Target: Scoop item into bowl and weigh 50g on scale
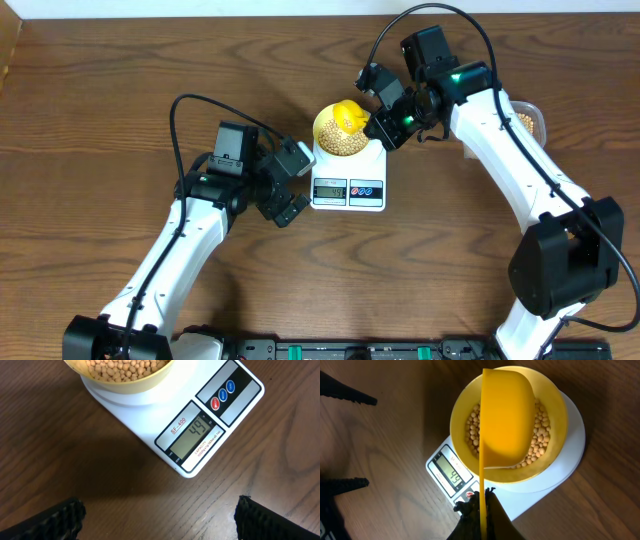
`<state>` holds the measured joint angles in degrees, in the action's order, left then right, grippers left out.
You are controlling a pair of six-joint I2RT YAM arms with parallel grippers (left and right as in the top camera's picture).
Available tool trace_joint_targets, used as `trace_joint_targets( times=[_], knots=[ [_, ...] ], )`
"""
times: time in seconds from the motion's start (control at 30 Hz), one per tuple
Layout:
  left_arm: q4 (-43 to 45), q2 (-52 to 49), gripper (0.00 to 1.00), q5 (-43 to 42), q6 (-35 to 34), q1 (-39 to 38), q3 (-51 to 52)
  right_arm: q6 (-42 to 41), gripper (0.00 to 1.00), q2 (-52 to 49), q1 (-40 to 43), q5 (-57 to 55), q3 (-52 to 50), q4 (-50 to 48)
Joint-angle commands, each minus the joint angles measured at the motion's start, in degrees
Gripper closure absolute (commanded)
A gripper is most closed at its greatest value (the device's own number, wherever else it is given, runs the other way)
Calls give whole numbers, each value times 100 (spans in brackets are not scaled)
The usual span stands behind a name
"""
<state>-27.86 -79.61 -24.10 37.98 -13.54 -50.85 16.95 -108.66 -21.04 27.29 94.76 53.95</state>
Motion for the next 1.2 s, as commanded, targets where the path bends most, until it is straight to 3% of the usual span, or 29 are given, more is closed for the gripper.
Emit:
trace_joint_targets(
  times=[0.0,0.5,1.17],
  knots=[
    [0,74,2,-74,79,28,-4,-63,99,153,-2,116,125,0],
    [0,74,2,-74,79,28,-4,4,99,155,-433,-1106,125,7],
    [0,74,2,-74,79,28,-4,262,99,155,-686,-1539,125,-17]
  ],
)
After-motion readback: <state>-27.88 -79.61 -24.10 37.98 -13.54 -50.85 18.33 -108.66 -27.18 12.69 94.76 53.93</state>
